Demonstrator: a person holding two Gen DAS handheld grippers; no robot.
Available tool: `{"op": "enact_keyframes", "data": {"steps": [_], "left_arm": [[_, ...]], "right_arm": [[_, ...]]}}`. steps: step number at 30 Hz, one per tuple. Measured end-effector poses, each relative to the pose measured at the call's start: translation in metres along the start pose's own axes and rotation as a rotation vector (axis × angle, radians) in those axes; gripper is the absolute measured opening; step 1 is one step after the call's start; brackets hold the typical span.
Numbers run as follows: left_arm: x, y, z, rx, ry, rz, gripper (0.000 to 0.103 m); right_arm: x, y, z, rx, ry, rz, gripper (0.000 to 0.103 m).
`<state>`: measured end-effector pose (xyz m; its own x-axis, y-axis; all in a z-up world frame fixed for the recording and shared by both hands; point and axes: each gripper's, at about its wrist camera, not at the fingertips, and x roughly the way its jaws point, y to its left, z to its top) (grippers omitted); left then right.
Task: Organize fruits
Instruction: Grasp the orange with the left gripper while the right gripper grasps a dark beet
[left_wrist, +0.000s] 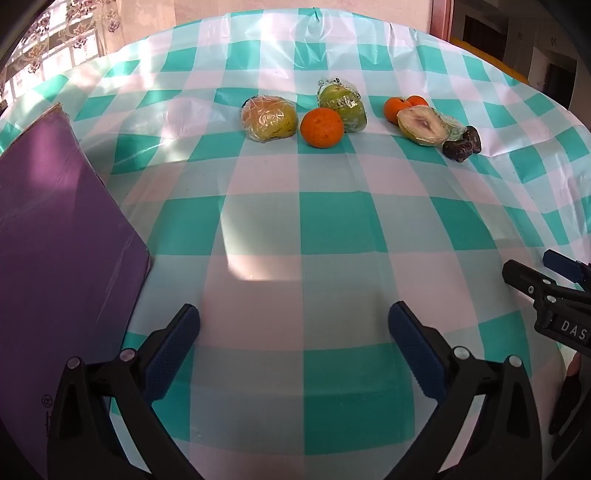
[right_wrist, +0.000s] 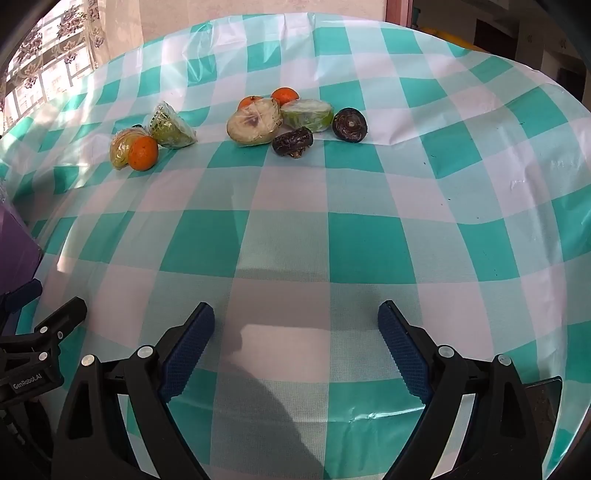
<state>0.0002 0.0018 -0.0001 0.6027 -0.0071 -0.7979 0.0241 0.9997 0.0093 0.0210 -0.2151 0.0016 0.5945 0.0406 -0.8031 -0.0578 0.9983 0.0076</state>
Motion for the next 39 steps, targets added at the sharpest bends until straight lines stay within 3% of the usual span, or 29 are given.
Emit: {"op": "enact_keyframes", "data": {"steps": [15,24,30,33,37,39], "left_arm": [[0.004,-0.003,0.006,-0.001,0.013,0.001,0.102],[0.037,-0.011,0.061,-0.026,0.007,-0.028,0.101],[0.059,-0.005,0.096,-0.084,0.000,-0.037,0.101],[0.067,-0.010,0.111,-0.072,-0.022,-0.040,0.101],[0.082,-0.019,0.127,-0.047,-0.012,-0.042,0.085],[0.086,-0.022,0.133,-0.038,-0.016,-0.037,0.083]], "right_arm": [[0.036,0.002,0.046,0.034,-0.016,0.023,0.087],[0.036,0.003,0.047,0.047,-0.035,0.021,0.087],[0.050,-0.001,0.068,0.092,-0.005,0.085,0.087],[0.057,-0.001,0.084,0.092,-0.031,0.116,0.086],[0.068,-0.003,0.101,0.081,-0.031,0.091,0.079],[0.071,0.001,0.107,0.057,-0.041,0.061,0.076]]}}
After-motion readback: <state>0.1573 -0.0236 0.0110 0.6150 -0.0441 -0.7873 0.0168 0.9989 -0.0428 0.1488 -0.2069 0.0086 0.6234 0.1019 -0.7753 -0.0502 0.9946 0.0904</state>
